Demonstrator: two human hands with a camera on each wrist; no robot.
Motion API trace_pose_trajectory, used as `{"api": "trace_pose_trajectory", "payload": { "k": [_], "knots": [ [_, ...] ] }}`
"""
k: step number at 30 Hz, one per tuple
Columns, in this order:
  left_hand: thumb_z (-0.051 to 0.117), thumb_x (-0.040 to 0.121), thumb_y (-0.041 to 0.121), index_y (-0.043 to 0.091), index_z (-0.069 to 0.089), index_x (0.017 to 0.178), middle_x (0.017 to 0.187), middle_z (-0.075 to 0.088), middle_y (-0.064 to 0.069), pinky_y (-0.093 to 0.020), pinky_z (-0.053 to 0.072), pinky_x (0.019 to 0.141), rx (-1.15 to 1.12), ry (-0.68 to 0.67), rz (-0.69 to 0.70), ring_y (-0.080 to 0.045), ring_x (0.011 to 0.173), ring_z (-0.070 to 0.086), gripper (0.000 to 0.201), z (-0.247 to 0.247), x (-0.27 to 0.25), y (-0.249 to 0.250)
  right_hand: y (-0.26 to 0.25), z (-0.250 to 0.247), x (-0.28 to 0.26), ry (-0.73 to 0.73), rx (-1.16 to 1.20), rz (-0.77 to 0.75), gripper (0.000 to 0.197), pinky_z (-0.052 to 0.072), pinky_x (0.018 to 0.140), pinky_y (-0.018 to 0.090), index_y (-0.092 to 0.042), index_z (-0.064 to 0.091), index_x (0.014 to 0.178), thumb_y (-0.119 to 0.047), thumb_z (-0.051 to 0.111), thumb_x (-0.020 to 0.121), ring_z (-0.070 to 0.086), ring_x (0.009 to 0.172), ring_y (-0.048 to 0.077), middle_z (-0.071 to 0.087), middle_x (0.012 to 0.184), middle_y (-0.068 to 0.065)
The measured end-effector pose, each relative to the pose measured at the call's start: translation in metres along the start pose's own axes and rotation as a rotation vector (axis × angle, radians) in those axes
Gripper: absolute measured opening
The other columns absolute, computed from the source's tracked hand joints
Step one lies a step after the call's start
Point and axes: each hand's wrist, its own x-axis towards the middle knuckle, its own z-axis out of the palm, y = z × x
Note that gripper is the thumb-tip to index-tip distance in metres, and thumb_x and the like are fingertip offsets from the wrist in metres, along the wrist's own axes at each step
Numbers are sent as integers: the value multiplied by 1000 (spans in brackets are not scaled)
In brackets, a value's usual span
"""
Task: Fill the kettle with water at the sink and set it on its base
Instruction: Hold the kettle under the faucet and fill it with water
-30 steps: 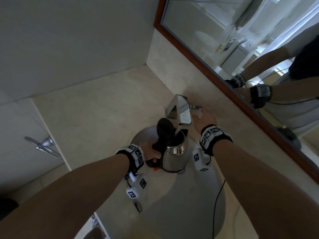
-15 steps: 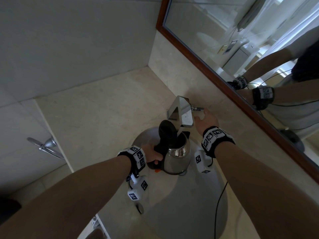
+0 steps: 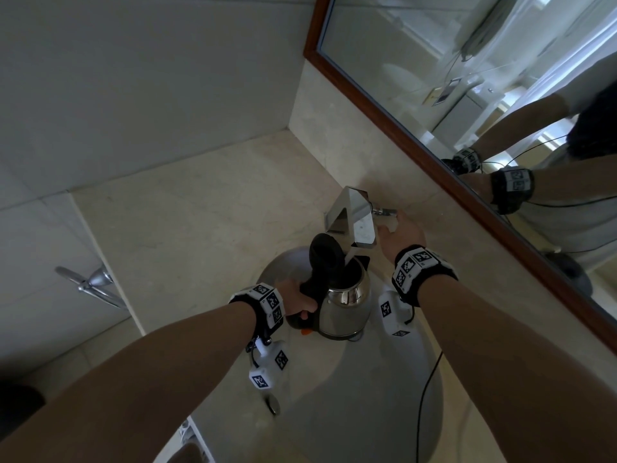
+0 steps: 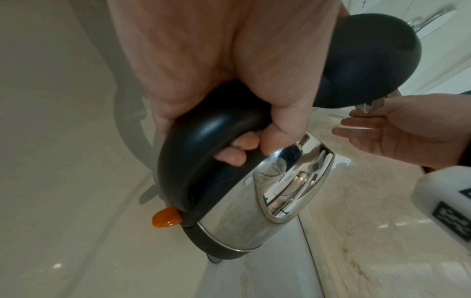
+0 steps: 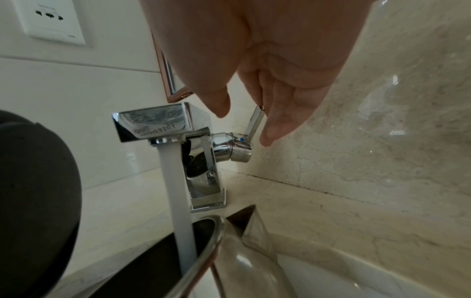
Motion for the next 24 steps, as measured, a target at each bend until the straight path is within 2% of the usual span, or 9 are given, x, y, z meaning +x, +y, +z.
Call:
{"api": "trace_pose_trajectory", "payload": {
  "k": [3, 8, 13, 19, 24],
  "knots": [
    [63, 60, 21, 20, 62, 44, 63, 67, -3, -37, 55, 92, -4, 3, -1, -20, 77, 64, 16, 0, 0, 0, -1, -1, 1, 0, -1, 1, 62, 34, 111, 38, -7, 30, 149, -30, 50, 95, 39, 138, 32, 39, 151, 16],
    [63, 70, 15, 17, 61, 49, 59, 64, 1, -30, 52, 86, -14, 1, -5, -18, 75, 62, 21, 0, 1, 1, -2, -1, -1, -1, -4, -3, 63, 31, 112, 37, -7, 27, 150, -29, 50, 96, 37, 139, 32, 37, 152, 16],
    [64, 69, 16, 17, 62, 49, 61, 65, -1, -33, 53, 89, -23, 2, -10, -18, 75, 62, 20, 0, 2, -1, -3, -2, -2, -6, 2, -1, 63, 31, 113, 37, -7, 26, 150, -30, 51, 96, 36, 139, 32, 36, 152, 17],
    [65, 69, 15, 15, 62, 50, 62, 64, -3, -33, 54, 89, -42, 6, -5, -18, 75, 62, 20, 2, 4, -3, -3, -3, -4, 10, -7, -15, 55, 35, 108, 37, -4, 34, 144, -26, 50, 96, 41, 135, 33, 42, 147, 18],
    [64, 71, 13, 14, 61, 52, 59, 63, 0, -24, 52, 75, -50, 2, 0, -15, 69, 60, 19, 1, 5, -2, -2, -3, -3, -8, -7, -6, 63, 31, 112, 37, -7, 26, 150, -30, 50, 96, 35, 140, 31, 36, 153, 16]
  ]
}}
